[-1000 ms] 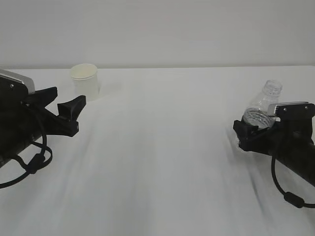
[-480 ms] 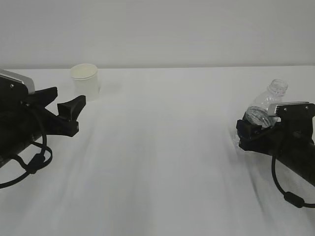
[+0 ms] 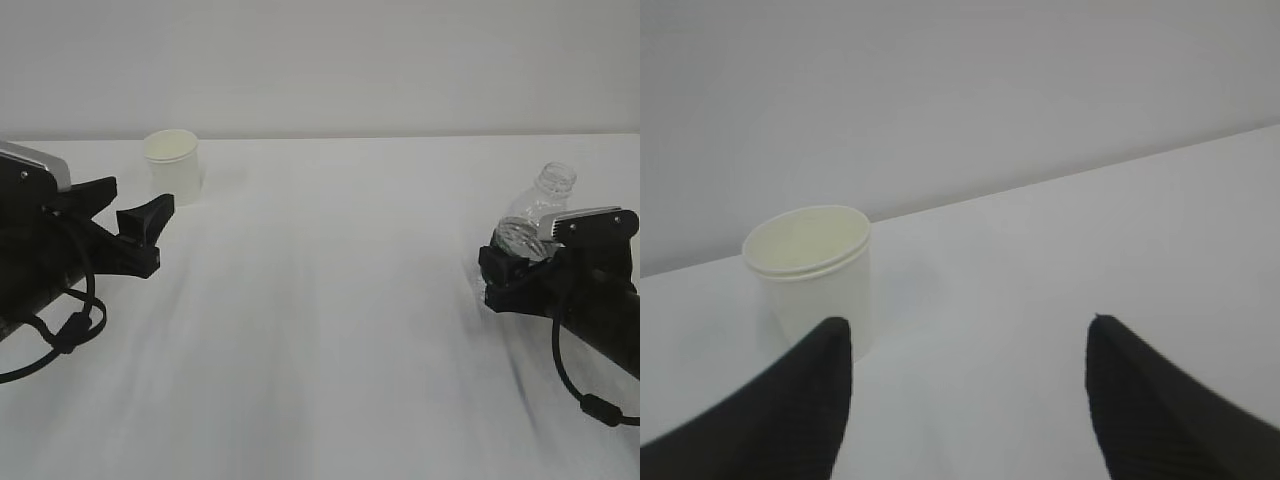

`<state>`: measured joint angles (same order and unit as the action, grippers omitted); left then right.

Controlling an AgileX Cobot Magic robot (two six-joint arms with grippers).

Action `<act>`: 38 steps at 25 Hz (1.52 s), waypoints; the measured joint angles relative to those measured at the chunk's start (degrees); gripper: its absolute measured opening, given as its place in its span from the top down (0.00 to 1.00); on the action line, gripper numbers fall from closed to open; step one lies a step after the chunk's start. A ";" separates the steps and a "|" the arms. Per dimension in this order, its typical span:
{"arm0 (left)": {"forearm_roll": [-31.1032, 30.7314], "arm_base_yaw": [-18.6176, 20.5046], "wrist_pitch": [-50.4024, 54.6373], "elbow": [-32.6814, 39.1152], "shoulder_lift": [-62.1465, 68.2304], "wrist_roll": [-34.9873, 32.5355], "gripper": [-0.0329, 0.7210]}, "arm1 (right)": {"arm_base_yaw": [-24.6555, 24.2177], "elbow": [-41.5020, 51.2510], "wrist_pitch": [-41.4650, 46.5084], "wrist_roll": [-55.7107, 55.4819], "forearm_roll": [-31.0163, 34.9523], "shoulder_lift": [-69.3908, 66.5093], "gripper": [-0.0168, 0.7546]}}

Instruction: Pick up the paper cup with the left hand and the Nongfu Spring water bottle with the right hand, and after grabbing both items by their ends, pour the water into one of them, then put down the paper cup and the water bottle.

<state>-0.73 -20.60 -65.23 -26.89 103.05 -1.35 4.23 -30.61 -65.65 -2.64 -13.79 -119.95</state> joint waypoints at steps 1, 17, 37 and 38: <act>0.00 0.00 0.00 0.00 0.00 0.00 0.26 | 0.00 0.00 0.00 0.14 -0.11 0.00 0.43; 0.00 0.00 -0.21 0.00 5.72 0.00 0.26 | 0.00 5.09 7.83 1.16 -1.11 14.45 0.44; 0.00 0.00 -0.21 -1.60 6.04 0.00 0.27 | 0.00 5.59 27.46 -7.92 -8.96 28.42 0.44; 0.00 0.00 -0.21 -1.60 6.04 0.00 0.27 | 0.00 5.59 27.55 -8.04 -9.06 28.42 0.44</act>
<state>-0.73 -20.60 -65.45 -28.49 109.10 -1.35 4.23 -25.02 -38.10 -10.68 -22.85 -91.53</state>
